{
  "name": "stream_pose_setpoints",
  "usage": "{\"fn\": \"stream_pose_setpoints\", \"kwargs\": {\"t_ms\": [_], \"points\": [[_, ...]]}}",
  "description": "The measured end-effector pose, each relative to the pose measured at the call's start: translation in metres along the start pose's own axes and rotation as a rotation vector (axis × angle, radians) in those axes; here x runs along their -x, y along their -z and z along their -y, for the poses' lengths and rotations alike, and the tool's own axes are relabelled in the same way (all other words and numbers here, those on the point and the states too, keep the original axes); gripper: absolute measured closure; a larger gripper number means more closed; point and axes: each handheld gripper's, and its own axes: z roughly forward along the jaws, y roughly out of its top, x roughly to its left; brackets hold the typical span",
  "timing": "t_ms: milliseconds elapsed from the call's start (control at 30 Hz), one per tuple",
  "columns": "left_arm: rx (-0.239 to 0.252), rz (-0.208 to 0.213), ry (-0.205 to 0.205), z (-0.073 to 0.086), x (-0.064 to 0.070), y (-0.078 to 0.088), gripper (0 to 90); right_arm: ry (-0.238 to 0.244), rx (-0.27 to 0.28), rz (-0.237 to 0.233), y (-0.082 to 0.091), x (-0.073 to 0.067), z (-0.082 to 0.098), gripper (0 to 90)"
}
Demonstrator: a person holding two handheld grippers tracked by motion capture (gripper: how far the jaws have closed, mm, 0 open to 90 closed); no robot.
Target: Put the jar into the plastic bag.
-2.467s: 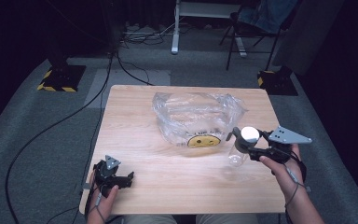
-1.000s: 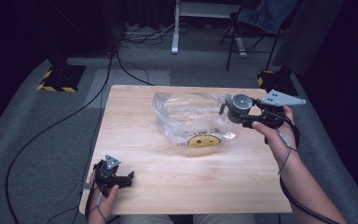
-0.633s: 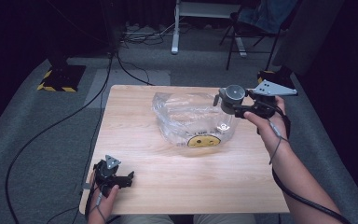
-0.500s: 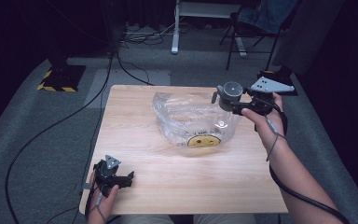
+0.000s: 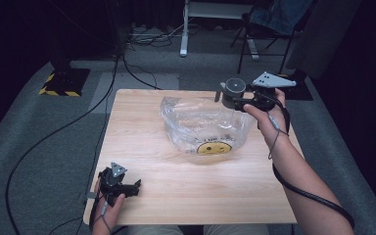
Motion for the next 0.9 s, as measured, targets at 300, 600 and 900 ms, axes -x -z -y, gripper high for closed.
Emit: {"fn": "stream_pose_setpoints", "kwargs": {"t_ms": [300,600,900], "points": [[0.0,-0.001,-0.001,0.0,0.0,0.0,0.2,-0.007,0.008,0.004,-0.022,0.001,-0.002,32.6],[0.0,0.0,-0.001,0.0,0.0,0.0,0.2,-0.029,0.0,0.009,-0.043,-0.001,0.005,32.6],[-0.001,0.001,0.0,0.0,0.0,0.0,0.2,-0.047,0.017,0.007,-0.059,0.0,0.016,32.5]]}}
